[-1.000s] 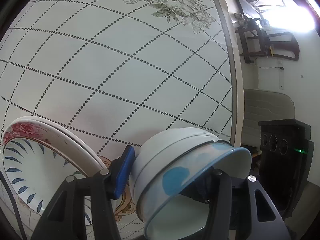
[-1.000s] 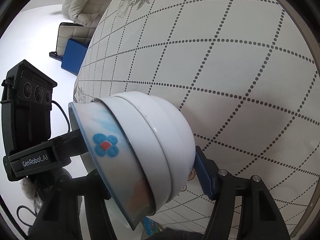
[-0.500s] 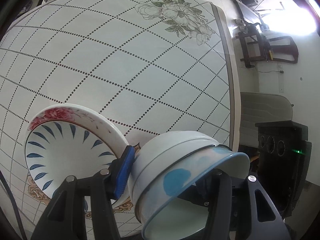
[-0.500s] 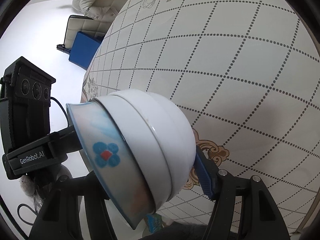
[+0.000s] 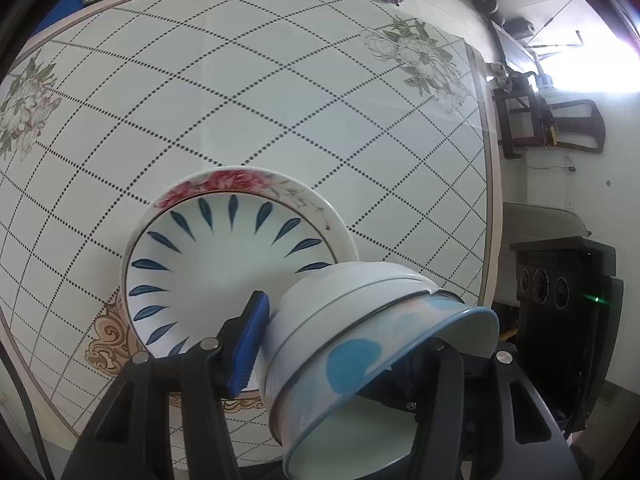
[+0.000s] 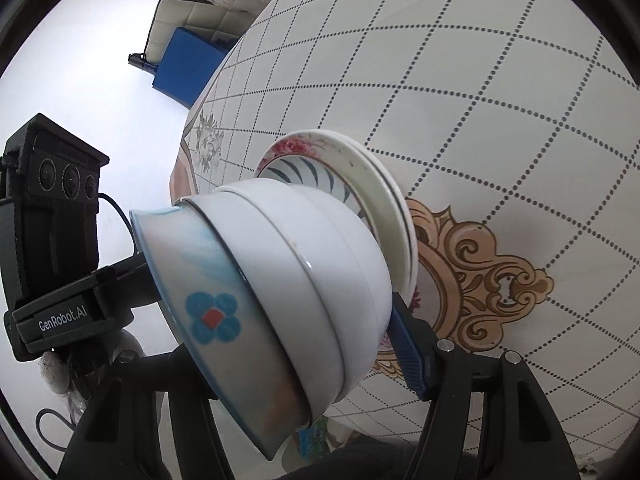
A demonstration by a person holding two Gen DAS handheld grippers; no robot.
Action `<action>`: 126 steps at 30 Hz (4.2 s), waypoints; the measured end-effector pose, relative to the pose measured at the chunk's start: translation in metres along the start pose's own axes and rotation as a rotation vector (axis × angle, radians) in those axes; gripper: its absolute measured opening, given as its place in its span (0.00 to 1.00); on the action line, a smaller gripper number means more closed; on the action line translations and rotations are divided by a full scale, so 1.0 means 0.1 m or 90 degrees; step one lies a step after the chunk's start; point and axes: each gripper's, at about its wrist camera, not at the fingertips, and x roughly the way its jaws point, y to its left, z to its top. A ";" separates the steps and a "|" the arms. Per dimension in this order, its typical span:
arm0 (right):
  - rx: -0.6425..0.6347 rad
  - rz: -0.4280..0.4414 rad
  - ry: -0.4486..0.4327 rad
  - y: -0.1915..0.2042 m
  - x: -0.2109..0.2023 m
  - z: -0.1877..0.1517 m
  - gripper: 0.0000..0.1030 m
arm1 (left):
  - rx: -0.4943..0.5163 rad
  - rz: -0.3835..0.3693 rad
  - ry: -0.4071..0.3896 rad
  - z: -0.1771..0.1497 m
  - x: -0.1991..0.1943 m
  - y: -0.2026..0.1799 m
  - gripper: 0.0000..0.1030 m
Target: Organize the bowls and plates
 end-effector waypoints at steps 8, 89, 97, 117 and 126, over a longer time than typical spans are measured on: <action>-0.020 0.001 0.036 0.26 0.44 0.02 0.66 | -0.039 -0.002 -0.002 -0.04 -0.03 0.46 0.50; -0.270 -0.428 -0.401 1.89 -0.82 -2.10 1.00 | 0.028 0.234 -0.439 -2.32 -1.71 0.09 0.96; -0.301 -0.439 -0.450 2.09 -1.02 -2.65 1.00 | 0.017 0.233 -0.472 -2.78 -1.95 0.00 0.96; -0.391 -0.433 -0.522 2.30 -1.84 -4.33 1.00 | -0.023 0.262 -0.581 -4.28 -2.37 -0.65 0.96; -0.404 -0.447 -0.553 2.32 -2.01 -4.78 1.00 | -0.017 0.265 -0.596 -4.62 -2.39 -0.66 0.97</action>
